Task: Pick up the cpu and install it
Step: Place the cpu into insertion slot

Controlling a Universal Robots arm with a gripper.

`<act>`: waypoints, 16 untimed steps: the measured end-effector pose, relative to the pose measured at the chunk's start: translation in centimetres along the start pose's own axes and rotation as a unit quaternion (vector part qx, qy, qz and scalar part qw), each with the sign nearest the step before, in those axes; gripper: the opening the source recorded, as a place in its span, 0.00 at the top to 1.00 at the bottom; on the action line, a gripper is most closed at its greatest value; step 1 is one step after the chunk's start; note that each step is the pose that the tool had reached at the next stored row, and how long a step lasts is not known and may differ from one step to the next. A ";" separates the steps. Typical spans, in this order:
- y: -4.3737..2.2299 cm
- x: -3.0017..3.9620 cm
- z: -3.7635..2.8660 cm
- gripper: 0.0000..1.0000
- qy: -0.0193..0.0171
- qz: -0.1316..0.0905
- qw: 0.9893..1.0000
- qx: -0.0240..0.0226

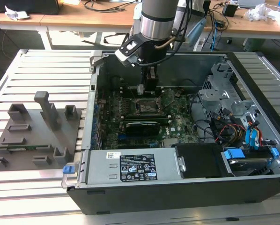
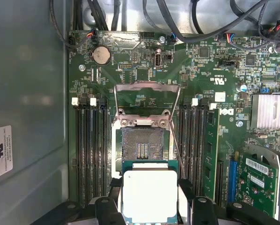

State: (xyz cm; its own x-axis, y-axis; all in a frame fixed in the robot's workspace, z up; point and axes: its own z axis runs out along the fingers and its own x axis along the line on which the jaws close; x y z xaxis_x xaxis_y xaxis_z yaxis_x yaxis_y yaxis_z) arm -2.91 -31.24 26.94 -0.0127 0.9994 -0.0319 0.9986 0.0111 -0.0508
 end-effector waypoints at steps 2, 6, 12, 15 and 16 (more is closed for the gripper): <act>0.00 0.00 0.01 0.45 0.000 0.000 1.000 0.000; 0.01 0.00 0.13 0.45 -0.001 0.000 1.000 0.000; 0.43 0.01 0.40 0.45 -0.004 0.000 1.000 0.000; 0.77 0.03 0.68 0.45 -0.006 0.000 1.000 0.000; 0.84 0.04 0.75 0.45 -0.006 0.000 1.000 0.000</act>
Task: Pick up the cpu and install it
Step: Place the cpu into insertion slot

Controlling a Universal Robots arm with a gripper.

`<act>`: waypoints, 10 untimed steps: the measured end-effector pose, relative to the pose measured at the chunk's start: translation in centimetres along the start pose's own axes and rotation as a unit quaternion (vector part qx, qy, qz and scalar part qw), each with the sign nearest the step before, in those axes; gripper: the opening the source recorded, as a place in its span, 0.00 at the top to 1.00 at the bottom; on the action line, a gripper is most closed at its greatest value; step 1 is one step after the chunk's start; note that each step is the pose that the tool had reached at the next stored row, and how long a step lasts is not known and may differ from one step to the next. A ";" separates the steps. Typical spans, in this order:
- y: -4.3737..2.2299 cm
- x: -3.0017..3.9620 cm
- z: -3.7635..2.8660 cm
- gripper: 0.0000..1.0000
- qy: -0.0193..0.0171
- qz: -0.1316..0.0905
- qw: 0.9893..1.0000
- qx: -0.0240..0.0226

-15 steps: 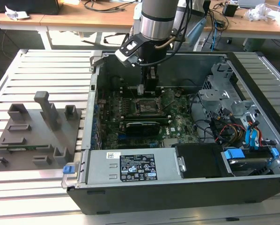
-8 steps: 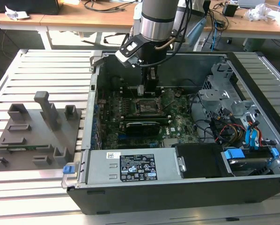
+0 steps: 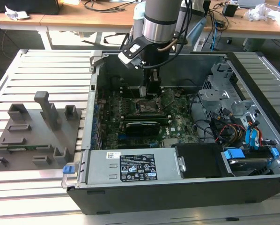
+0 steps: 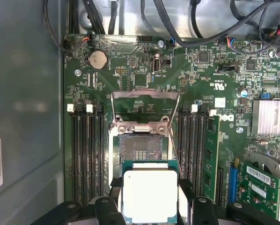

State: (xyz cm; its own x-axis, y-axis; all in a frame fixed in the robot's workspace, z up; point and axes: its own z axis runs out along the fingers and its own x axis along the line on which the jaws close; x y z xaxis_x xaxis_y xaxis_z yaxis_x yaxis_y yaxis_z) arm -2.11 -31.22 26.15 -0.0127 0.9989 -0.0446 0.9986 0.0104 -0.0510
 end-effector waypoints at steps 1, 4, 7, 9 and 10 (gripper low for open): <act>0.05 0.01 0.08 0.45 0.000 0.000 1.000 0.000; 0.42 0.07 0.57 0.45 0.000 0.000 1.000 0.000; 0.68 0.22 1.21 0.45 0.000 -0.002 1.000 0.000; 0.74 0.28 1.71 0.45 0.000 -0.002 1.000 0.000; 0.76 0.29 2.13 0.45 0.000 -0.002 1.000 0.000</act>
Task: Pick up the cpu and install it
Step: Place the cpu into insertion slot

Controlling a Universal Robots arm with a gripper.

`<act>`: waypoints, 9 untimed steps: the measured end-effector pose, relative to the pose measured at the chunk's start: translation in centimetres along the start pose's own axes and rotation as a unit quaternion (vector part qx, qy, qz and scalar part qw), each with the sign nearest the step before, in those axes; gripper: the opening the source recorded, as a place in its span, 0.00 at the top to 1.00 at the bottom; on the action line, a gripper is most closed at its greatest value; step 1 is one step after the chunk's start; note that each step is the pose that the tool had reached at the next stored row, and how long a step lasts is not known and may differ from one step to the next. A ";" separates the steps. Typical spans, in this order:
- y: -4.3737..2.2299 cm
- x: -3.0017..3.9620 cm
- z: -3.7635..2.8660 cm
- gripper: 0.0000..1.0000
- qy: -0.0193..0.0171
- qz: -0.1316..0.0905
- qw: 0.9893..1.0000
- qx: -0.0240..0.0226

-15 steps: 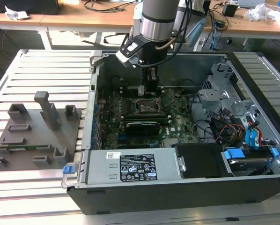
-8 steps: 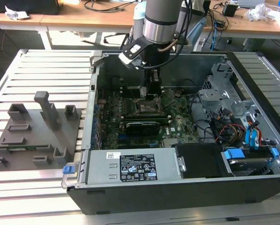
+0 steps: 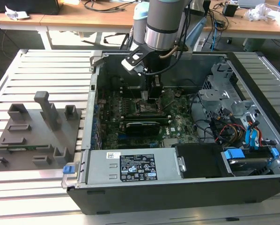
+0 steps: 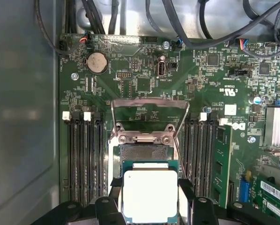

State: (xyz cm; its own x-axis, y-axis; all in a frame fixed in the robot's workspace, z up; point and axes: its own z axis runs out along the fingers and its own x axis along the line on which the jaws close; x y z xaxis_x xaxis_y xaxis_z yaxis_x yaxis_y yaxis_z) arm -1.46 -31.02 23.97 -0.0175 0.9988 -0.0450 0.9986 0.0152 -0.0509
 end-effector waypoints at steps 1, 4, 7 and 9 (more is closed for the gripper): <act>0.01 0.01 0.30 0.45 0.000 0.000 1.000 0.000; 0.05 0.04 0.98 0.45 0.000 0.000 1.000 0.000; 0.10 0.09 1.94 0.45 0.000 0.000 1.000 0.000; 0.13 0.11 2.50 0.45 0.000 0.000 1.000 0.000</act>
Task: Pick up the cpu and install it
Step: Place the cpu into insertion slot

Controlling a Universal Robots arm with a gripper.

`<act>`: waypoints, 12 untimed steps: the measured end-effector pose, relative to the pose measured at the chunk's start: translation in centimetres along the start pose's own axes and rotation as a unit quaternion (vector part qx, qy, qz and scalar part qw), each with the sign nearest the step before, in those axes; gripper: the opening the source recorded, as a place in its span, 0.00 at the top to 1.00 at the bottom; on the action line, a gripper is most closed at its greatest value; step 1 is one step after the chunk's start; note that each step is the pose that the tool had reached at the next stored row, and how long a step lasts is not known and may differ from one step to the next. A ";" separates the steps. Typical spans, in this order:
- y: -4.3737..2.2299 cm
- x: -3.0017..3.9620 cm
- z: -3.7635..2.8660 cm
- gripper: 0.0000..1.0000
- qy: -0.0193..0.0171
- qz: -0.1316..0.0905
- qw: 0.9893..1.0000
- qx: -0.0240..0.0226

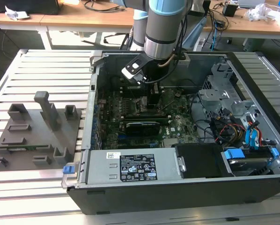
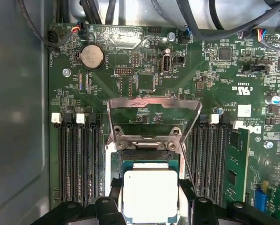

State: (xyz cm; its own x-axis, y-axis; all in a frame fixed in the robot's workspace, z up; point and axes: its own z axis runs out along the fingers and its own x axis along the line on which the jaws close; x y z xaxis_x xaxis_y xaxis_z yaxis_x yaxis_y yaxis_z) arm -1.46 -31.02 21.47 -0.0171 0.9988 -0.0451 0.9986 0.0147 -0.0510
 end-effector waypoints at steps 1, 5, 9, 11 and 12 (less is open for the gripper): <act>0.01 0.01 0.17 0.45 0.000 0.000 1.000 0.000; 0.04 0.03 0.74 0.45 0.000 0.005 1.000 0.000; 0.06 0.05 1.11 0.45 0.000 0.005 1.000 0.000; 0.07 0.06 1.28 0.45 0.000 0.005 1.000 0.000; 0.07 0.07 1.50 0.45 0.000 0.005 1.000 0.000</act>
State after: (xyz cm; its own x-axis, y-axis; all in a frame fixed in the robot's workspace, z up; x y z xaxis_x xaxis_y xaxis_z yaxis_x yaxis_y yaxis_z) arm -1.47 -31.02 19.97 -0.0069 0.9990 -0.0451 0.9987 0.0046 -0.0510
